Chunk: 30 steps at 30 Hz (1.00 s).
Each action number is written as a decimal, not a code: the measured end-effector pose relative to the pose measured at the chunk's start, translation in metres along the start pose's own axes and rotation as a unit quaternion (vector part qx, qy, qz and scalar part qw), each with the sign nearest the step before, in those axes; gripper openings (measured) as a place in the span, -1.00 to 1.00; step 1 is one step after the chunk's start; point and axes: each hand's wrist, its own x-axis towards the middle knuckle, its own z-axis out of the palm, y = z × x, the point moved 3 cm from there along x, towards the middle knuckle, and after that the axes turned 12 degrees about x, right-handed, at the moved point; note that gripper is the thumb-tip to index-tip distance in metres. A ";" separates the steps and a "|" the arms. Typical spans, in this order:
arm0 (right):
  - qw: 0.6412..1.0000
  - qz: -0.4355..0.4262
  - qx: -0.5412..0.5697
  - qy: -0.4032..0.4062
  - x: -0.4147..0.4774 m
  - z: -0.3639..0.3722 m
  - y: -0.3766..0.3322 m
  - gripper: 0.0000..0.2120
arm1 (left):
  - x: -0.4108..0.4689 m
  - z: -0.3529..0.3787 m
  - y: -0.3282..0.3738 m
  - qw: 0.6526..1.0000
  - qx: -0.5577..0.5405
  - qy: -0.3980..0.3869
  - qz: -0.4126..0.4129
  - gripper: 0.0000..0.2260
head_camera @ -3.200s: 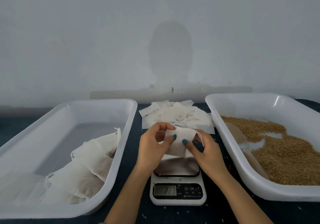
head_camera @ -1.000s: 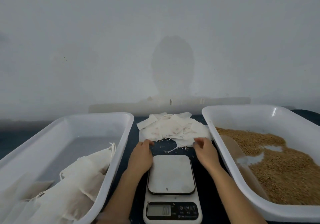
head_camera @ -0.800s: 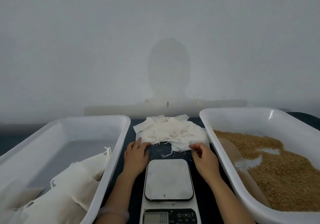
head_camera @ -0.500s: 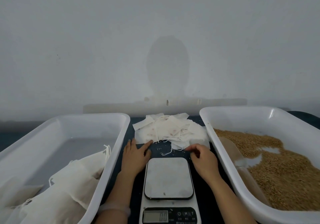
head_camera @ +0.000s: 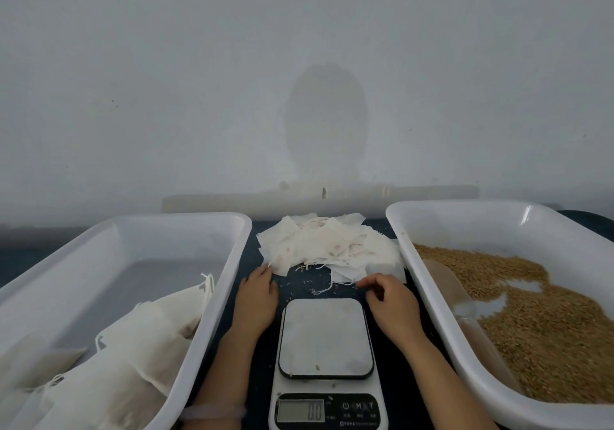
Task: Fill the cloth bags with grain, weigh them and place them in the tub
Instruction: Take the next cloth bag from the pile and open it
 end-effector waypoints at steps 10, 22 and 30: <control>0.999 0.000 0.037 0.004 0.001 0.001 0.004 -0.72 | -0.006 -0.020 0.004 0.923 -0.340 0.098 -0.151 -0.83; 0.999 0.000 0.043 0.006 0.001 0.001 0.003 -0.73 | -0.008 -0.008 0.008 0.748 -0.637 0.006 -0.187 -0.79; 0.995 -0.015 0.096 0.033 0.000 -0.002 -0.003 -0.80 | -0.012 -0.019 0.025 0.696 -0.704 -0.081 -0.118 -0.70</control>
